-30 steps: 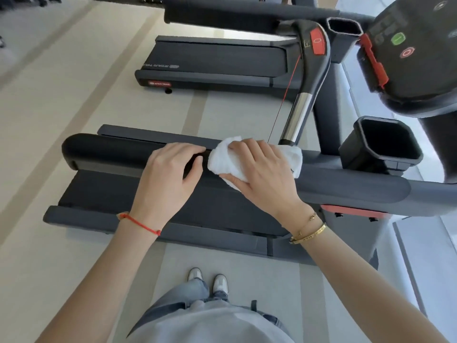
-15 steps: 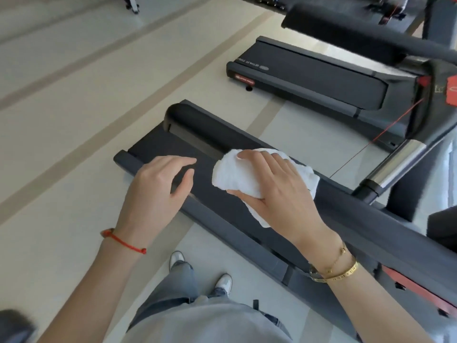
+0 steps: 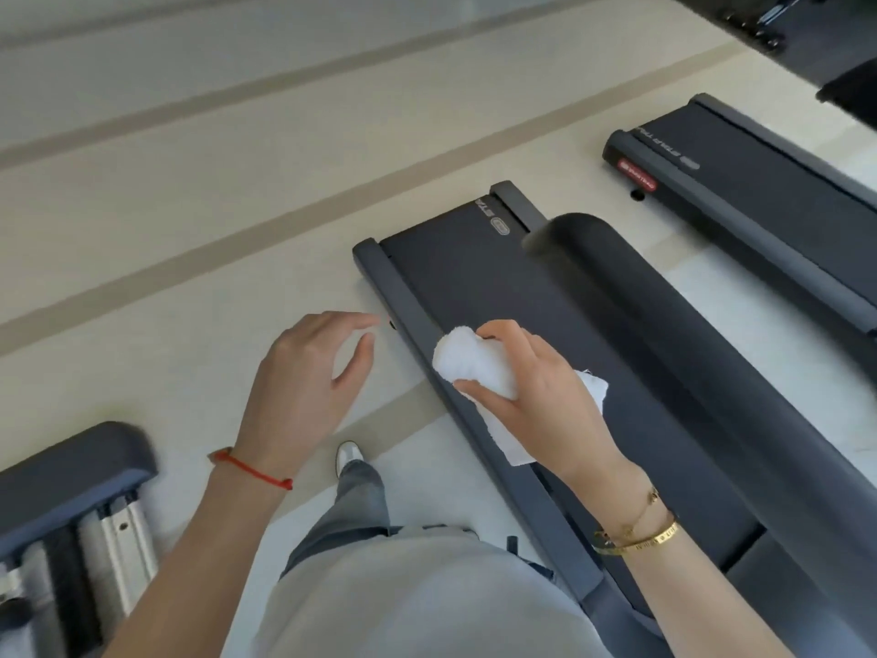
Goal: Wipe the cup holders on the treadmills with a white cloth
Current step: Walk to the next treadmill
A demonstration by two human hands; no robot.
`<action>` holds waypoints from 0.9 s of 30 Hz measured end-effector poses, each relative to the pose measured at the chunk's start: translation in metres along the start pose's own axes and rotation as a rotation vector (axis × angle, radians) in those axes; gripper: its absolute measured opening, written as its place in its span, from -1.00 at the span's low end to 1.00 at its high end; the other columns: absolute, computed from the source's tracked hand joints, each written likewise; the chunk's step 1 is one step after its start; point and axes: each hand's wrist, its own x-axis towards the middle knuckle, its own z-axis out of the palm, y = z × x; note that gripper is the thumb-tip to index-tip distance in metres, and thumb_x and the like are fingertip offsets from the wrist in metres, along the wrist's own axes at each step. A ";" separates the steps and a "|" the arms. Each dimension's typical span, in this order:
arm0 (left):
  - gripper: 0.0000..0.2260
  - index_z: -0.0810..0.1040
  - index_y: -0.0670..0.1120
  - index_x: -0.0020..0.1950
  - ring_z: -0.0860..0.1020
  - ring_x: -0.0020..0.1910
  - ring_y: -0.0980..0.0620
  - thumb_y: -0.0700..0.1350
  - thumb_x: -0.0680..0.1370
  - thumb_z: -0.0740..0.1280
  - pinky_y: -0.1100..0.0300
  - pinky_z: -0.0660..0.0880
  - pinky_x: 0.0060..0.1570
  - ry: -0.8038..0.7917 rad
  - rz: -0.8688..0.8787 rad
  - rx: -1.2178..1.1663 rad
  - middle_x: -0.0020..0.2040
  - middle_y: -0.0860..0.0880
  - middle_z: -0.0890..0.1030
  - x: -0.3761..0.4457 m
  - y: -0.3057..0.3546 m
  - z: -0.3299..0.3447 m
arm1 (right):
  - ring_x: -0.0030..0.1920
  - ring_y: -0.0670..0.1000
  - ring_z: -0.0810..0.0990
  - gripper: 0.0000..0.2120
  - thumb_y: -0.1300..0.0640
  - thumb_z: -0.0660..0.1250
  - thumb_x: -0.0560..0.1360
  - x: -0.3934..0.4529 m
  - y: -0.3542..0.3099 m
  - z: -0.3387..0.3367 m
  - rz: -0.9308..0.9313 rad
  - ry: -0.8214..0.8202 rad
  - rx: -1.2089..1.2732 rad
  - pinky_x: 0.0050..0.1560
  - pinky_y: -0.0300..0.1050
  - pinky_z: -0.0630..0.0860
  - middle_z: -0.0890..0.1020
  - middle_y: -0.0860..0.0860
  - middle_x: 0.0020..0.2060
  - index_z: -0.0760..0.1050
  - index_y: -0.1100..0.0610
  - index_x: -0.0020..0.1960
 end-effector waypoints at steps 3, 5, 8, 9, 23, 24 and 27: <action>-0.74 0.64 -0.07 0.18 0.61 0.07 0.04 -0.05 0.59 0.25 0.17 0.51 0.10 0.006 -0.084 0.012 0.09 0.04 0.68 0.008 -0.041 -0.019 | -0.01 -0.03 0.49 -0.58 -0.14 0.35 0.50 0.036 -0.021 0.022 -0.006 -0.053 0.033 -0.06 -0.23 0.34 0.56 -0.08 0.03 0.40 0.05 0.24; -0.72 0.64 -0.07 0.18 0.61 0.07 0.04 -0.02 0.59 0.23 0.16 0.53 0.09 0.015 -0.112 0.031 0.09 0.03 0.68 0.017 -0.068 -0.033 | 0.00 -0.03 0.50 -0.57 -0.15 0.35 0.50 0.063 -0.035 0.037 -0.017 -0.073 0.045 -0.05 -0.24 0.34 0.56 -0.08 0.02 0.40 0.06 0.24; -0.70 0.65 -0.08 0.17 0.62 0.07 0.01 -0.01 0.59 0.20 0.08 0.55 0.08 0.038 -0.152 0.051 0.09 0.02 0.68 0.031 -0.108 -0.057 | 0.01 -0.04 0.50 -0.57 -0.14 0.36 0.49 0.106 -0.061 0.059 -0.027 -0.088 0.067 -0.06 -0.28 0.29 0.56 -0.09 0.04 0.40 0.06 0.25; -0.69 0.65 -0.07 0.17 0.62 0.07 0.01 0.00 0.59 0.20 0.07 0.55 0.08 0.044 -0.166 0.054 0.08 0.02 0.68 0.037 -0.121 -0.065 | 0.02 -0.04 0.50 -0.57 -0.14 0.36 0.49 0.120 -0.070 0.067 -0.032 -0.090 0.071 -0.06 -0.28 0.28 0.56 -0.08 0.05 0.40 0.06 0.25; -0.71 0.65 -0.02 0.18 0.62 0.06 0.03 0.00 0.59 0.21 0.12 0.53 0.05 0.018 -0.274 0.099 0.08 0.07 0.68 0.147 -0.266 -0.114 | -0.08 -0.03 0.52 -0.58 -0.15 0.37 0.48 0.289 -0.131 0.134 0.001 -0.144 0.094 -0.16 -0.23 0.32 0.58 -0.05 -0.02 0.42 0.04 0.23; -0.72 0.65 -0.03 0.18 0.61 0.06 0.04 -0.01 0.59 0.22 0.14 0.51 0.05 0.016 -0.283 0.094 0.08 0.07 0.68 0.159 -0.275 -0.114 | -0.07 -0.03 0.52 -0.57 -0.15 0.37 0.48 0.305 -0.132 0.137 0.001 -0.151 0.094 -0.16 -0.23 0.33 0.58 -0.04 -0.02 0.42 0.05 0.23; -0.71 0.65 -0.04 0.18 0.62 0.06 0.03 -0.01 0.58 0.22 0.19 0.49 0.05 0.012 -0.289 0.089 0.08 0.06 0.68 0.200 -0.301 -0.111 | -0.08 -0.05 0.49 -0.56 -0.16 0.37 0.48 0.355 -0.132 0.149 0.001 -0.157 0.089 -0.16 -0.25 0.31 0.57 -0.05 -0.03 0.42 0.05 0.24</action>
